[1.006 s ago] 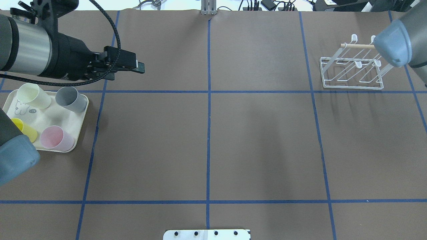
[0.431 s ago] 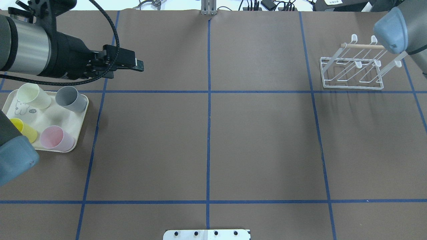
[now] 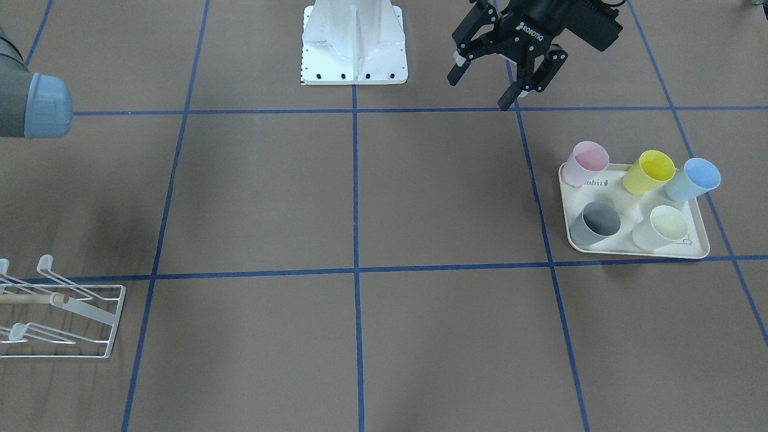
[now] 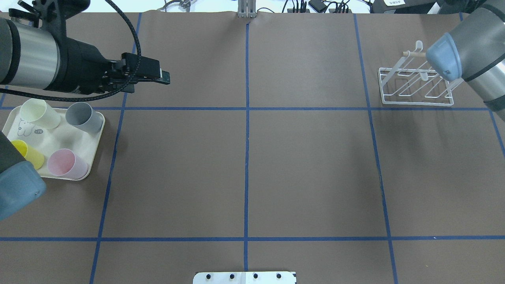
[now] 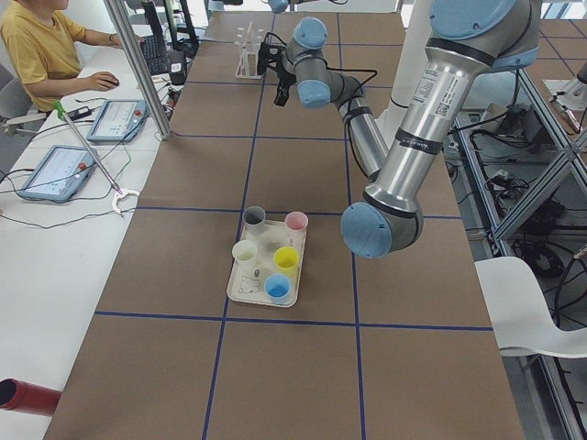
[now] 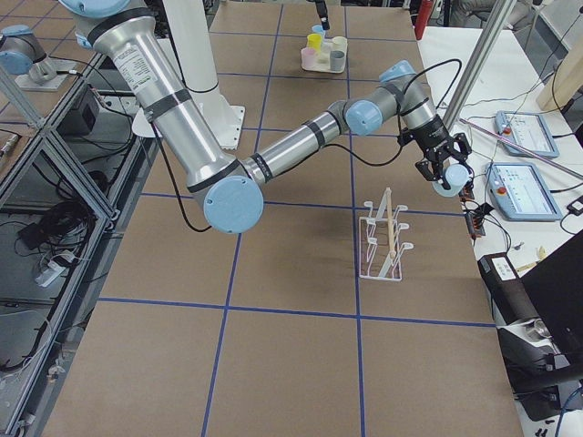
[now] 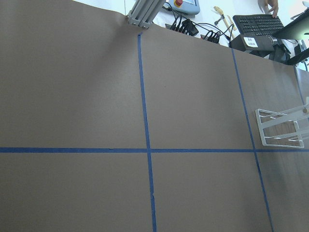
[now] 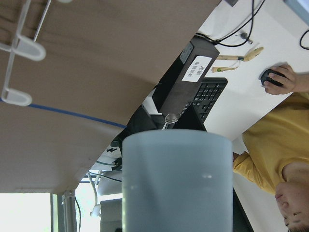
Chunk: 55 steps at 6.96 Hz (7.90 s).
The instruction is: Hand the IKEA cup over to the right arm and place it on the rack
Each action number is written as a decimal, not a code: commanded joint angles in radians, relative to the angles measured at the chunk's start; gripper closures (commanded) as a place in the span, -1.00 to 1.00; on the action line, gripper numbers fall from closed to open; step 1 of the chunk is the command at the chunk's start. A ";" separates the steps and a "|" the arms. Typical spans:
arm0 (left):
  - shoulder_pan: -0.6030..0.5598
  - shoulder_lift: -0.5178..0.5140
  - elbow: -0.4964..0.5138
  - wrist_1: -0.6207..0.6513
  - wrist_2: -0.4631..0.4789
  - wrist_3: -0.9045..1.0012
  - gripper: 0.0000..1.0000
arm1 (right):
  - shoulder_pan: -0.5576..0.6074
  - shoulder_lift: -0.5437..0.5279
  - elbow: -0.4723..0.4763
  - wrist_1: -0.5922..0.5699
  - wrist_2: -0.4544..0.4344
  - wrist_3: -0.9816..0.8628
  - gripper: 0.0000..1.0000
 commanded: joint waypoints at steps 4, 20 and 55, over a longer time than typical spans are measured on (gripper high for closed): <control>0.009 -0.005 0.008 -0.001 -0.001 0.003 -1.00 | -0.118 -0.062 -0.001 0.009 -0.117 0.117 1.00; 0.009 -0.010 0.015 -0.001 0.000 0.003 -1.00 | -0.159 -0.148 -0.010 0.059 -0.111 0.195 0.77; -0.461 0.525 0.336 -0.432 -0.023 1.141 -1.00 | -0.409 0.083 0.510 -0.207 0.352 1.898 -1.00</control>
